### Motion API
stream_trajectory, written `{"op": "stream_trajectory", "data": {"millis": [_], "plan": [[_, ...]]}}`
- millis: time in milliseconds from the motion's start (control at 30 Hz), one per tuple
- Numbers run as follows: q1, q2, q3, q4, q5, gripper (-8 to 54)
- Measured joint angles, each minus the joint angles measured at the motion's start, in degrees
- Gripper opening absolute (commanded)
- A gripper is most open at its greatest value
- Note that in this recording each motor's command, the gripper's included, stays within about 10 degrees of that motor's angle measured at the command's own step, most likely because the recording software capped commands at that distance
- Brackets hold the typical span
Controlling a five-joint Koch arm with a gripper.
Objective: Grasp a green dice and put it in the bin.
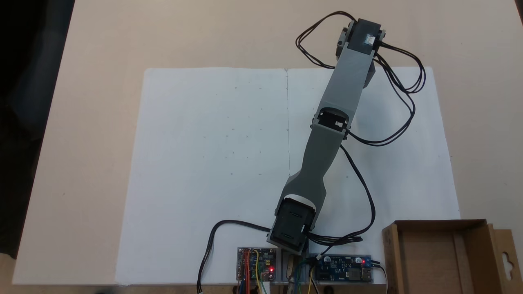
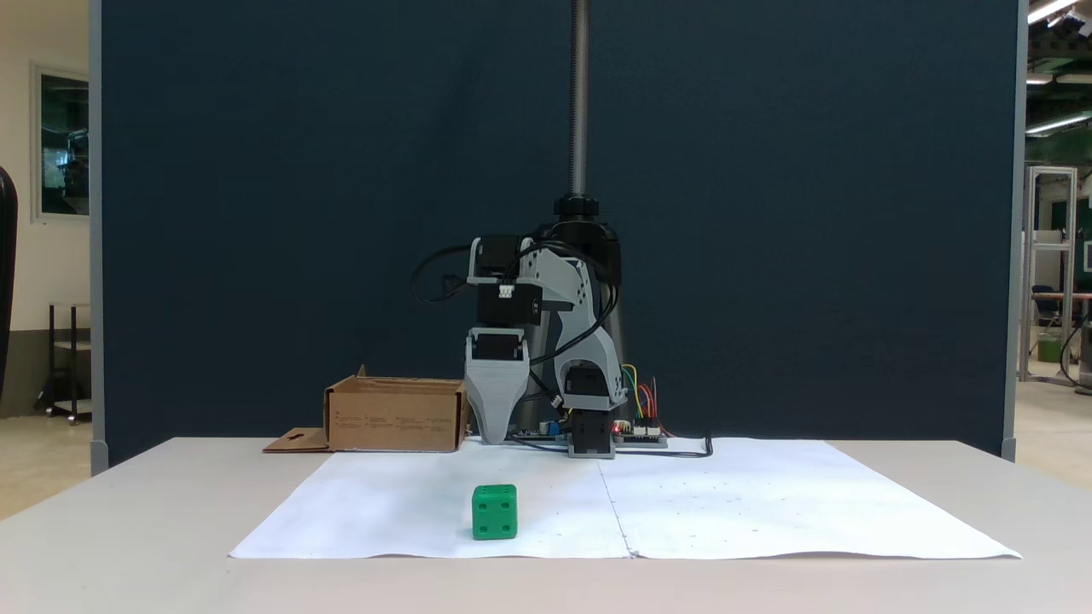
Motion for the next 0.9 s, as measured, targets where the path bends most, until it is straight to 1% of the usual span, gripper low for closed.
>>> {"op": "stream_trajectory", "data": {"millis": [233,600,900], "plan": [[-0.3,-2.5,-0.1,0.7,0.0,41.4],[-1.2,-3.5,-2.4,2.0,0.7,41.4],[-1.8,-5.7,-3.3,2.0,7.1,41.5]]}}
